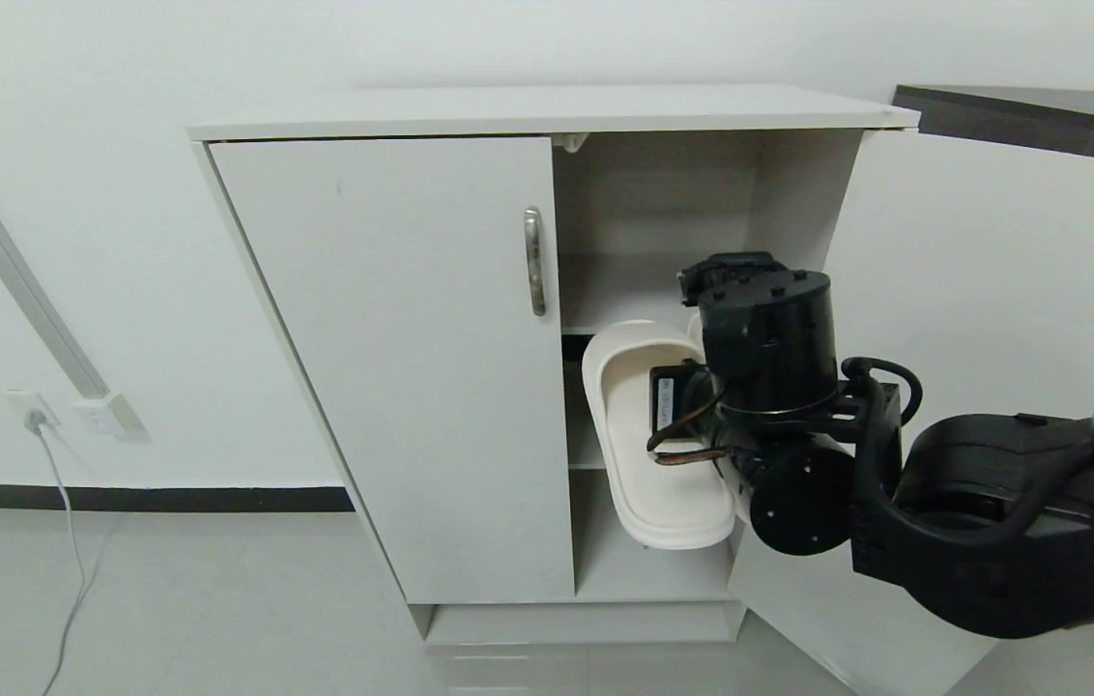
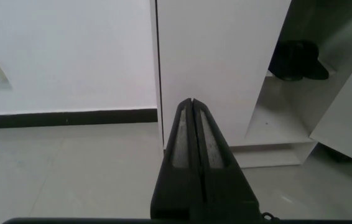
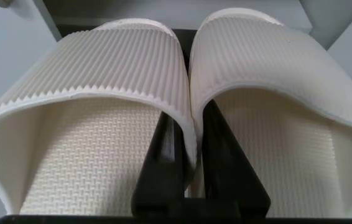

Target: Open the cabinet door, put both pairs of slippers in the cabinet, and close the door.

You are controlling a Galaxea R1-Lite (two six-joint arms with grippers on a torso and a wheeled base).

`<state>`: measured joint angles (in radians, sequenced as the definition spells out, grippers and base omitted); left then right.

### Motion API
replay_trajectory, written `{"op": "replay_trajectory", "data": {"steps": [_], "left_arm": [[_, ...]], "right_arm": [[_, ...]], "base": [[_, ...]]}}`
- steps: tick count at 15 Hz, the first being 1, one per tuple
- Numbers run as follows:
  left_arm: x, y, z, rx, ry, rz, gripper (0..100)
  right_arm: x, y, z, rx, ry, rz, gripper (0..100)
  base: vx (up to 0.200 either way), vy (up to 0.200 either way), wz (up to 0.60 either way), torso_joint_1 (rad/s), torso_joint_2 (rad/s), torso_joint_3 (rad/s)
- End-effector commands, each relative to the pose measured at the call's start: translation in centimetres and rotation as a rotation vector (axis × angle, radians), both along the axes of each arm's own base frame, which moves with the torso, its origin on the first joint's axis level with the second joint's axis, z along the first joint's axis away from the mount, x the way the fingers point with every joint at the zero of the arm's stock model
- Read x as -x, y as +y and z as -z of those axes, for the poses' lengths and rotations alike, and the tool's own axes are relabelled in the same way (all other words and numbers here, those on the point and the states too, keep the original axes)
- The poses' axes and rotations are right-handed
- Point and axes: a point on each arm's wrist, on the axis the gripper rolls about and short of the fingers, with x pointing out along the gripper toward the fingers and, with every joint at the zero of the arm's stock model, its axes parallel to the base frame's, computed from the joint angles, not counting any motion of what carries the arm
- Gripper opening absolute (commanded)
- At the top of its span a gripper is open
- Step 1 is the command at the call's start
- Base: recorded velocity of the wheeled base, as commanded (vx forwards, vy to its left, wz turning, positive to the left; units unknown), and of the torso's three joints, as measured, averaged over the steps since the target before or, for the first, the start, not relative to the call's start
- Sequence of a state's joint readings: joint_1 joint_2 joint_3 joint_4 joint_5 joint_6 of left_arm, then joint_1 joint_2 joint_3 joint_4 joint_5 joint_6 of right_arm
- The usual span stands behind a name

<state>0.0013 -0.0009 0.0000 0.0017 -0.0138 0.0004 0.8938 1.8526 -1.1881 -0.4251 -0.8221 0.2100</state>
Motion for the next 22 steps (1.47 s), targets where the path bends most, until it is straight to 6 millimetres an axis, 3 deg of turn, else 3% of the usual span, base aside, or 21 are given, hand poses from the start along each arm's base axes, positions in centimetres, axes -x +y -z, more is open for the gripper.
{"op": "replay_trajectory", "data": {"steps": [1, 4, 14, 18, 22], "left_arm": [[0.0, 0.0, 0.0, 0.0, -0.001, 0.0, 0], [0.0, 0.0, 0.0, 0.0, 0.001, 0.0, 0], [0.0, 0.0, 0.0, 0.0, -0.001, 0.0, 0], [0.0, 0.0, 0.0, 0.003, -0.001, -0.002, 0], [0.0, 0.0, 0.0, 0.003, -0.001, -0.002, 0]], "right_arm": [[-0.1, 0.0, 0.3, 0.005, 0.006, 0.001, 0], [-0.2, -0.2, 0.4, 0.009, 0.008, 0.009, 0], [-0.2, -0.2, 0.2, 0.0, -0.002, 0.008, 0], [-0.3, -0.2, 0.4, 0.002, 0.003, -0.002, 0], [-1.7, -0.1, 0.8, 0.007, 0.011, -0.01, 0]], "base": [[0.0, 0.0, 0.0, 0.0, 0.0, 0.0], [0.0, 0.0, 0.0, 0.0, 0.0, 0.0], [0.2, 0.0, 0.0, 0.004, 0.0, 0.001], [0.0, 0.0, 0.0, 0.0, 0.0, 0.0], [0.0, 0.0, 0.0, 0.0, 0.0, 0.0]]}}
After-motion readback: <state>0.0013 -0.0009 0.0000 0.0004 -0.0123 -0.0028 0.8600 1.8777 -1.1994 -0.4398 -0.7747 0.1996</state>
